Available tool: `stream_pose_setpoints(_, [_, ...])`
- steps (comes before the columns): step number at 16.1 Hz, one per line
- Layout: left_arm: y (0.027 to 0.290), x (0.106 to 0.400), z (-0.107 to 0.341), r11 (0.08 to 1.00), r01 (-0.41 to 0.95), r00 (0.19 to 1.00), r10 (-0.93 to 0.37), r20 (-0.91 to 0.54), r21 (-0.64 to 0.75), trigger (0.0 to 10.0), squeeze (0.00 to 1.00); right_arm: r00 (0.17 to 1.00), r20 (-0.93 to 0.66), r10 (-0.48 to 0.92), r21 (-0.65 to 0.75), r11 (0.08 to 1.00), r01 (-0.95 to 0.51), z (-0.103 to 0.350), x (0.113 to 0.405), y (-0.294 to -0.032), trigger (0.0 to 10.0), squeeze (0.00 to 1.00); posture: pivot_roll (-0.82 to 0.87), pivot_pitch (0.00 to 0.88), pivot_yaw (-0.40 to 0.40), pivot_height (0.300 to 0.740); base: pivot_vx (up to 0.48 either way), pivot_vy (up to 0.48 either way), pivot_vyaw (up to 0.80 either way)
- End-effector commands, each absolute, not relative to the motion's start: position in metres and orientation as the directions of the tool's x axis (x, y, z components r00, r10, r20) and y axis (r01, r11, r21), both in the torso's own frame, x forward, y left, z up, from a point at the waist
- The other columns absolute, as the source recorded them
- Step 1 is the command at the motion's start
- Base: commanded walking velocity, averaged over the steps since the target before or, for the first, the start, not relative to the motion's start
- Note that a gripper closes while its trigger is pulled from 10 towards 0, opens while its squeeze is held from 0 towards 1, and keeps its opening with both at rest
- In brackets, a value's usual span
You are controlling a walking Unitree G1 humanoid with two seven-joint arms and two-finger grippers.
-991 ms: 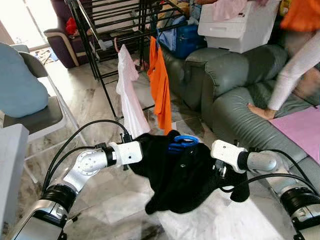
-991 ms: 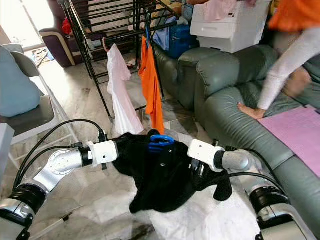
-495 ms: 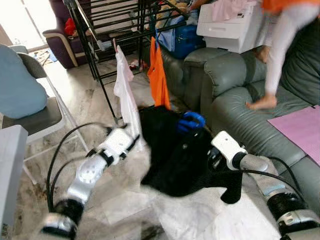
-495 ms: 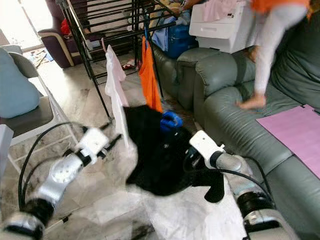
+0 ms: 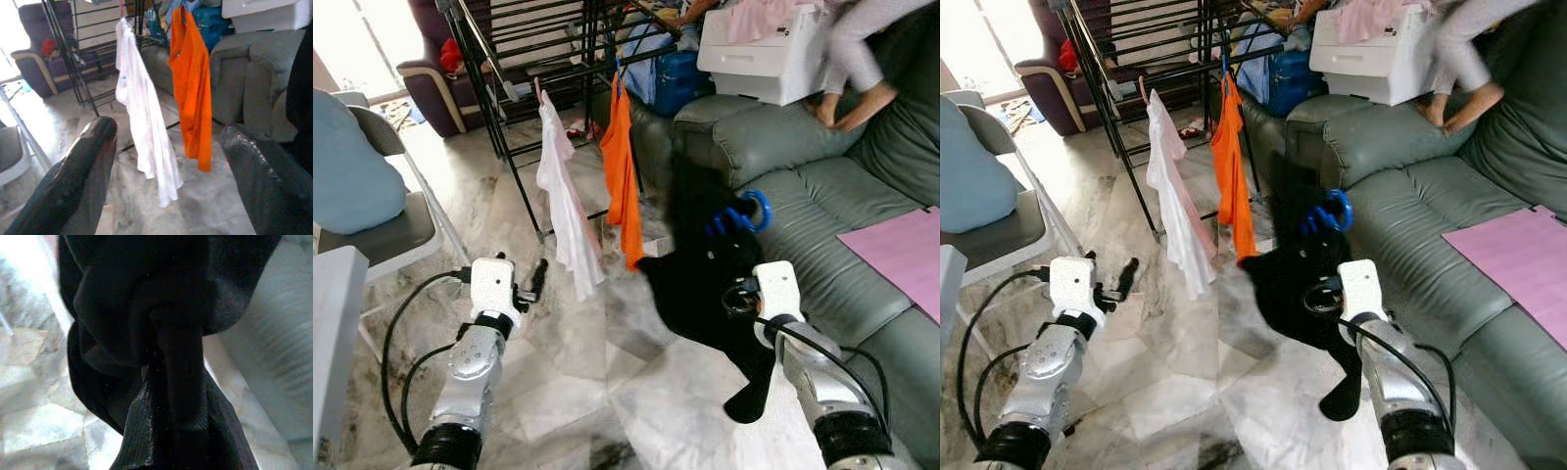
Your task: Hang hanger
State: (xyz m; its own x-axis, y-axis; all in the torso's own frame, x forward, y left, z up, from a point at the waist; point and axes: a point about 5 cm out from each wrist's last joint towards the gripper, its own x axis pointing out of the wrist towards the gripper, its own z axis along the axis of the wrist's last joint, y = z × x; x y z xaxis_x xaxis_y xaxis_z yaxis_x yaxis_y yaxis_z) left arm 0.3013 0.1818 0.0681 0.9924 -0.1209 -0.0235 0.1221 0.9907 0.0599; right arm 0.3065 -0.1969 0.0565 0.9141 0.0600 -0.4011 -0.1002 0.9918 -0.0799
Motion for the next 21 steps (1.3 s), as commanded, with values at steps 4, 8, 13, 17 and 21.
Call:
stream_pose_setpoints(4, [0.168,0.306,0.076,0.985,0.168,0.986,-0.168,-0.009,0.024,10.0,0.00,0.934,-0.356,-0.030,-0.052,0.999,0.012,0.071,0.309,-0.198,10.0,0.00,-0.20,0.000,0.098,0.740,0.000,0.000,0.00])
stream_pose_setpoints(8, [0.166,0.303,0.076,0.987,0.160,0.987,-0.159,-0.012,0.007,10.0,0.00,0.929,-0.369,-0.041,-0.025,0.999,0.034,0.072,0.310,-0.196,10.0,0.00,-0.19,0.000,0.095,0.740,0.229,0.000,0.00])
stream_pose_setpoints(13, [0.166,0.303,0.078,0.987,0.162,0.987,-0.162,-0.022,0.000,10.0,0.00,0.927,-0.373,-0.045,-0.019,0.999,0.041,0.074,0.311,-0.193,10.0,0.00,-0.19,0.000,0.097,0.740,0.379,0.000,0.00])
stream_pose_setpoints(17, [0.164,0.304,0.079,0.986,0.164,0.986,-0.164,-0.028,-0.004,10.0,0.00,0.924,-0.381,-0.045,-0.018,0.999,0.041,0.074,0.311,-0.191,10.0,0.00,-0.19,0.000,0.096,0.740,0.448,0.000,0.00])
stream_pose_setpoints(21, [0.163,0.305,0.079,0.987,0.162,0.986,-0.162,-0.031,-0.005,10.0,0.00,0.919,-0.392,-0.038,-0.023,0.999,0.032,0.073,0.313,-0.190,10.0,0.00,-0.19,0.000,0.094,0.740,0.472,0.000,0.00])
